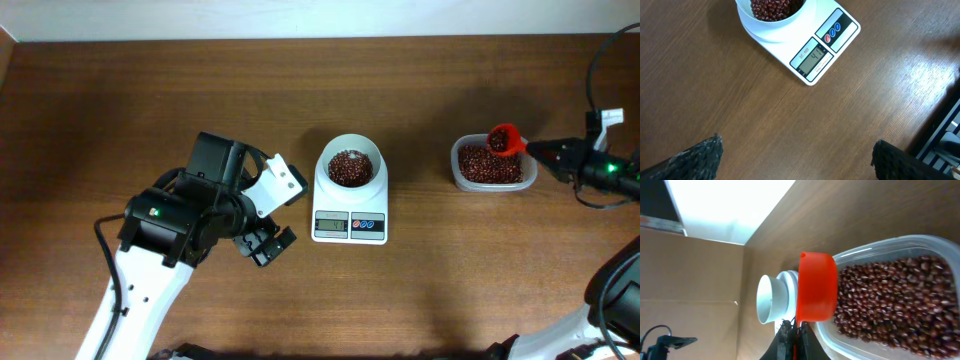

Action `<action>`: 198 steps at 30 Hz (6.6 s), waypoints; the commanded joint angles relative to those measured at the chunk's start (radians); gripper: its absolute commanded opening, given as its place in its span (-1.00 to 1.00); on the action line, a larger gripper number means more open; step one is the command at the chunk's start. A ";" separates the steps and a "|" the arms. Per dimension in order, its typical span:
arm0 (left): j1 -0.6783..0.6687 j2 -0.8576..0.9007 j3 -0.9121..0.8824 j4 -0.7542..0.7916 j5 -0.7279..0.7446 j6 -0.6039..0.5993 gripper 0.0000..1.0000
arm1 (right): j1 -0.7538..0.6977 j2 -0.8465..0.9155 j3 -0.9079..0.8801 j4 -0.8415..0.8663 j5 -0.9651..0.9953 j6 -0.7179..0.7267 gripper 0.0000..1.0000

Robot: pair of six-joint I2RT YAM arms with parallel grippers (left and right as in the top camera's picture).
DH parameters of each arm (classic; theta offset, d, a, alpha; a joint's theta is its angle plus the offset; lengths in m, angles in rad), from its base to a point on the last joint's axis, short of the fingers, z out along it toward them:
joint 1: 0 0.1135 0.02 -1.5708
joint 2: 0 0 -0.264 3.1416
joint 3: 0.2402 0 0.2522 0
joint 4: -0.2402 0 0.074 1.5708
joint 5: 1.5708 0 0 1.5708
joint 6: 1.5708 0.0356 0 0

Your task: Scoop and weigh 50g on scale

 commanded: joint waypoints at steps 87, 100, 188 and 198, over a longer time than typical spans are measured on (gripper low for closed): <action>0.003 -0.002 0.013 0.000 0.018 0.016 0.98 | 0.686 0.000 -0.002 0.233 0.130 0.087 -0.92; 0.003 -0.002 0.013 0.000 0.018 0.016 0.98 | 0.683 0.003 -0.002 0.222 -0.006 0.063 -0.92; 0.003 -0.002 0.013 0.000 0.018 0.016 0.98 | 0.335 -1.173 -1.063 0.301 0.547 0.797 -0.74; 0.003 -0.002 0.013 0.000 0.018 0.016 0.98 | 0.335 -1.173 -1.063 0.222 0.698 0.797 -0.45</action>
